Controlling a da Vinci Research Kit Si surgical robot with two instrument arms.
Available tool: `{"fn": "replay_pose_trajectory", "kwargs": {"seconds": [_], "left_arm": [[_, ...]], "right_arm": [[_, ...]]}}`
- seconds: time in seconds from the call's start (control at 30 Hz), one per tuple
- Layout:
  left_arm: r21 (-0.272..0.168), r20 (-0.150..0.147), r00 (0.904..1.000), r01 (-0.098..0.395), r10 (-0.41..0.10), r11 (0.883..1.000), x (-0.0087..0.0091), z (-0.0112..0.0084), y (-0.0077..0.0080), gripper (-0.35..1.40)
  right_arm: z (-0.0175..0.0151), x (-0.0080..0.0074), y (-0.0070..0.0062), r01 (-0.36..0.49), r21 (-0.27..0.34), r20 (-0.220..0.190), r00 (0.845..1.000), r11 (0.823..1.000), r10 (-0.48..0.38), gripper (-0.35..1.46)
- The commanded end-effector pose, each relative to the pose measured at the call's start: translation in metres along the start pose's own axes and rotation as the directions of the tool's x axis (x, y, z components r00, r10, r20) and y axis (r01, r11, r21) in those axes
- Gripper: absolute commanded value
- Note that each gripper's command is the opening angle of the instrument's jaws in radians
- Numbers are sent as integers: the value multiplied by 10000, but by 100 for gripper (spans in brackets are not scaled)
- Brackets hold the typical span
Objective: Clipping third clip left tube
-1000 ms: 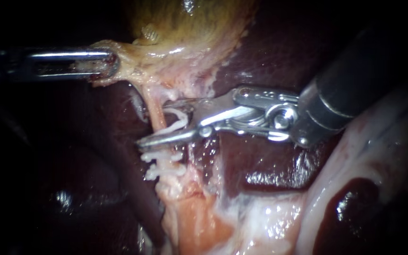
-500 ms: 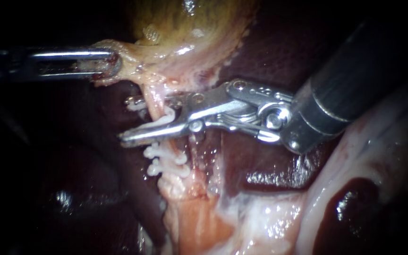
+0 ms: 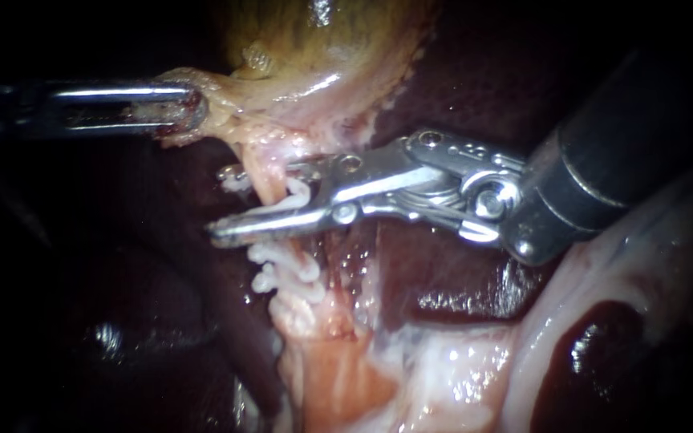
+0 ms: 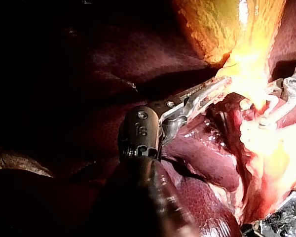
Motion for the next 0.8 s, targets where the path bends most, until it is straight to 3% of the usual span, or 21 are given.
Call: {"fn": "replay_pose_trajectory", "kwargs": {"seconds": [0.03, 0.17, 0.3, 0.5, 0.8], "left_arm": [[-5, 2, 10000, -2, 2, 10000, 0, 0, 0, -35], [-5, 2, 10000, -2, 2, 10000, 0, 0, 0, -35], [-3, 1, 10000, -2, 2, 10000, 0, 1, 0, -35], [-1, 0, 10000, -1, 1, 10000, 0, 1, 0, -35], [0, -1, 10000, -1, 1, 10000, 0, 1, 0, -35]], "right_arm": [[-1, 1, 0, -7, 54, 8, 10000, 10000, 7, 15], [-4, 0, -1, -63, 220, 43, 10000, 9997, 62, -15], [-5, 0, -2, -279, 328, 73, 9996, 9991, 277, -34], [-6, -1, -2, -984, 327, 154, 9951, 9946, 979, -35], [-7, -3, -1, -986, 265, 355, 9946, 9948, 977, -35]]}}
